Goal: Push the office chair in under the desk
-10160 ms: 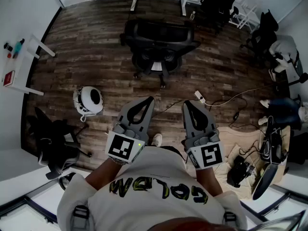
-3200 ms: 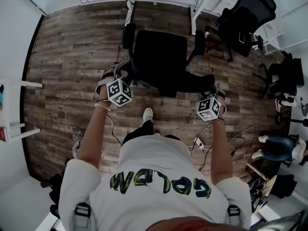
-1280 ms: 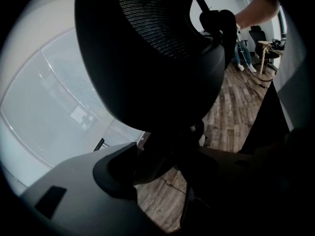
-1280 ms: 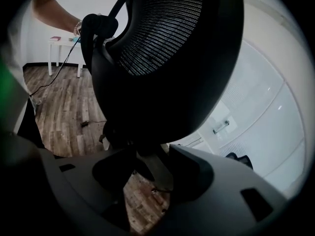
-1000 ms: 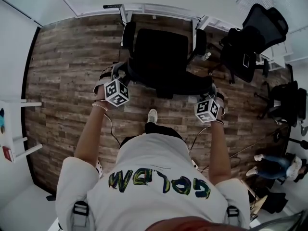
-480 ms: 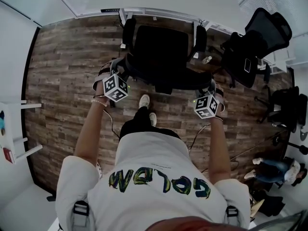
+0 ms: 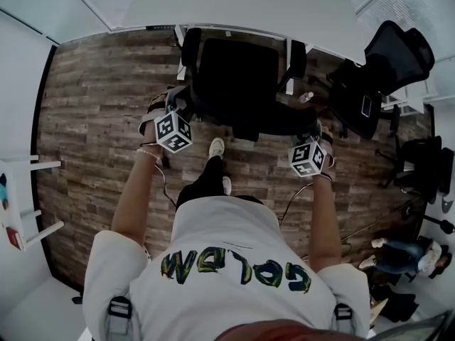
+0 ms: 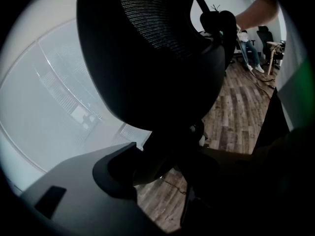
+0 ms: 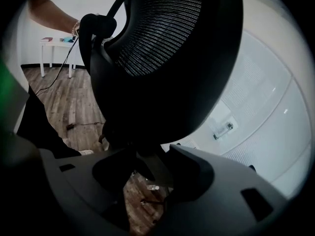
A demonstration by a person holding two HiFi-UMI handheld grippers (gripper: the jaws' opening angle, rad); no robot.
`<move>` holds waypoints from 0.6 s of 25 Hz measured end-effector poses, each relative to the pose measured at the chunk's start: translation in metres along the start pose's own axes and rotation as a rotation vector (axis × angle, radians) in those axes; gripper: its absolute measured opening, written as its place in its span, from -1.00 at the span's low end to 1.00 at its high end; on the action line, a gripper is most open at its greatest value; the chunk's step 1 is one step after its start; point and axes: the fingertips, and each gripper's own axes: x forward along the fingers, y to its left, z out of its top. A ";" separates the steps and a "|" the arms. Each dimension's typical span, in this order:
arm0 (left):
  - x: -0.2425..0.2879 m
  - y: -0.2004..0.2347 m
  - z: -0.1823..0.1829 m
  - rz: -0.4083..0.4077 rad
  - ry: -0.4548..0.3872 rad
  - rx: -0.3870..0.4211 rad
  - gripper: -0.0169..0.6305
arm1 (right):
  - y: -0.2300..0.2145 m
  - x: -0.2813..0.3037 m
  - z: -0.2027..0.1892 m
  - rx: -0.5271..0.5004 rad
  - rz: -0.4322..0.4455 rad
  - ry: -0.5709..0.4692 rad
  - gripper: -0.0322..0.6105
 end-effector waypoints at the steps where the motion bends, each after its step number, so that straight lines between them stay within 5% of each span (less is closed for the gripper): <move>1: 0.003 0.005 0.001 0.000 -0.003 0.001 -0.16 | -0.004 0.003 0.003 0.000 0.001 0.000 -0.24; 15: 0.063 0.072 0.015 -0.021 -0.011 0.010 -0.16 | -0.057 0.069 0.030 0.023 0.003 0.032 -0.23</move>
